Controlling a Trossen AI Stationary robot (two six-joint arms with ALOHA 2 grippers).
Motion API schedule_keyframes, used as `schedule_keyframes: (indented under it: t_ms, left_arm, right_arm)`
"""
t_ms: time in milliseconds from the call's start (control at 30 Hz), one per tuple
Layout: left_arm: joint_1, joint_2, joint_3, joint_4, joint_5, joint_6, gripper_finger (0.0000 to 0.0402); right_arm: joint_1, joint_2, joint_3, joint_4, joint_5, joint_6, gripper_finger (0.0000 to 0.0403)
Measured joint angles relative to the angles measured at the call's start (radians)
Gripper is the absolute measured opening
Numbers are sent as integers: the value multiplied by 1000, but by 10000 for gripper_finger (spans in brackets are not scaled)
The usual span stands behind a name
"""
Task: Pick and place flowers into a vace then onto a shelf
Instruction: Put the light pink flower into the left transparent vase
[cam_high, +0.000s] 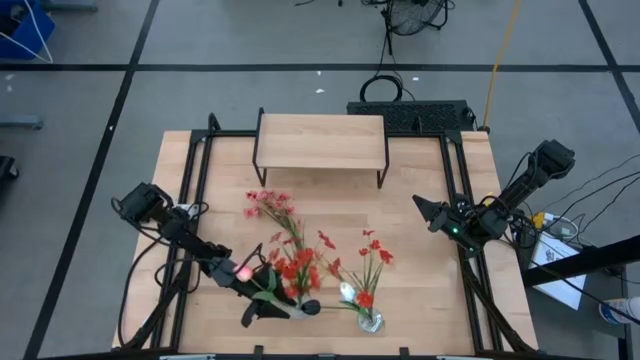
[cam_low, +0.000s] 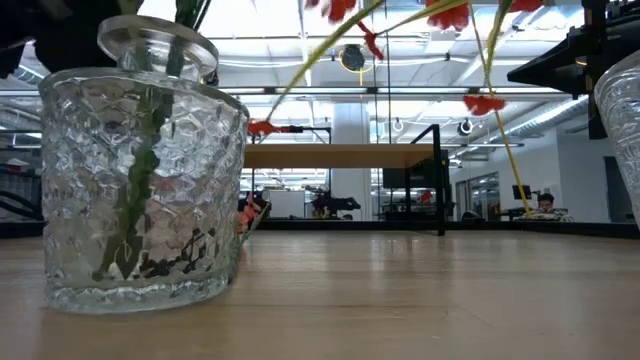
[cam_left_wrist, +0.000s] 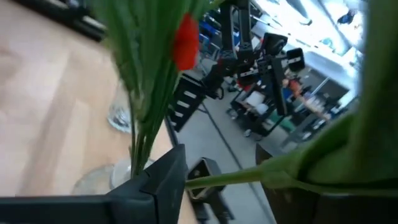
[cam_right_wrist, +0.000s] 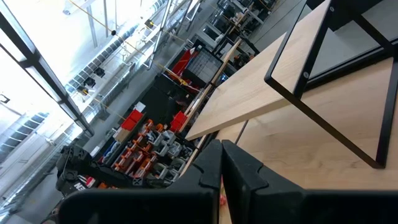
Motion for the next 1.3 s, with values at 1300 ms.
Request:
schedule_keyframes:
  t_ms: [1300]
  left_arm:
    - [-228, 0, 0, -142, -619, 58, 143]
  right_arm:
    - [0, 0, 0, 0, 0, 0, 4]
